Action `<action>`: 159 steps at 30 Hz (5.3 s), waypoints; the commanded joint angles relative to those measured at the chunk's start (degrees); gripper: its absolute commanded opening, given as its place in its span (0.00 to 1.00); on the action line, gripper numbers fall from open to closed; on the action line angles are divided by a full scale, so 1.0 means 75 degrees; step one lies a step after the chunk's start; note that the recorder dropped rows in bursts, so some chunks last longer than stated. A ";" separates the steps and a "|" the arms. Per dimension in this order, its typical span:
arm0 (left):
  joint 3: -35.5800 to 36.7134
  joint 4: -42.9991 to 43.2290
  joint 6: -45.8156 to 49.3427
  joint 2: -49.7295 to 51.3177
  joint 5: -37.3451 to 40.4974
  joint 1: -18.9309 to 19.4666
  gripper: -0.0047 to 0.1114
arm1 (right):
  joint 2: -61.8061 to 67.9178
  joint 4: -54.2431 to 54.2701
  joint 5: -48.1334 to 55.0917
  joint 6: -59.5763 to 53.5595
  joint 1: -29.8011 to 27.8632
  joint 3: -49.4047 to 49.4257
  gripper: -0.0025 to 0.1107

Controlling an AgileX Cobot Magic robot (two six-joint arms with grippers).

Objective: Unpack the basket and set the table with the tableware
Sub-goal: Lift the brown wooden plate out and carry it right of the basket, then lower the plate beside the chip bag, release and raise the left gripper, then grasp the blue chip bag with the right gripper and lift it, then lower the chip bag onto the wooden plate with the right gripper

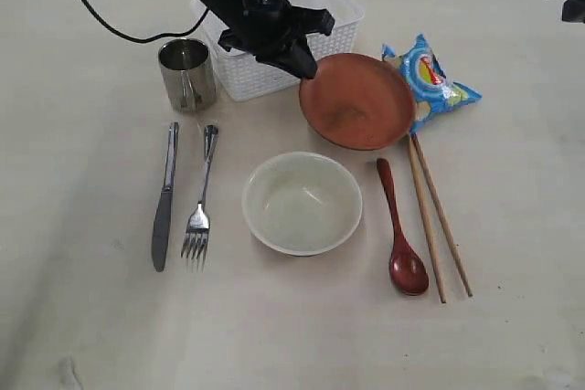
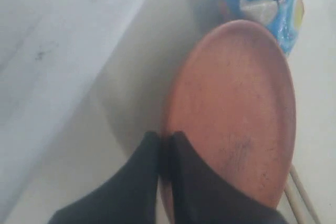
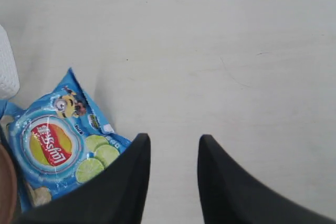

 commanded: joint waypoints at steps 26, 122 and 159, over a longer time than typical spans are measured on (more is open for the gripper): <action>0.0029 0.0958 -0.0307 -0.0067 -0.1135 -0.0026 0.04 | -0.0054 0.0090 0.0002 -0.0004 -0.0037 0.0029 0.29; 0.4752 -0.0496 0.4022 -0.4331 -0.4688 0.0702 0.04 | 0.3064 0.3211 -0.2334 -0.3390 0.2354 -0.0250 0.02; 0.4752 -0.0510 0.4003 -0.4329 -0.4628 0.0702 0.04 | 0.2172 0.3154 -0.0788 -0.3095 0.4574 -0.0236 0.02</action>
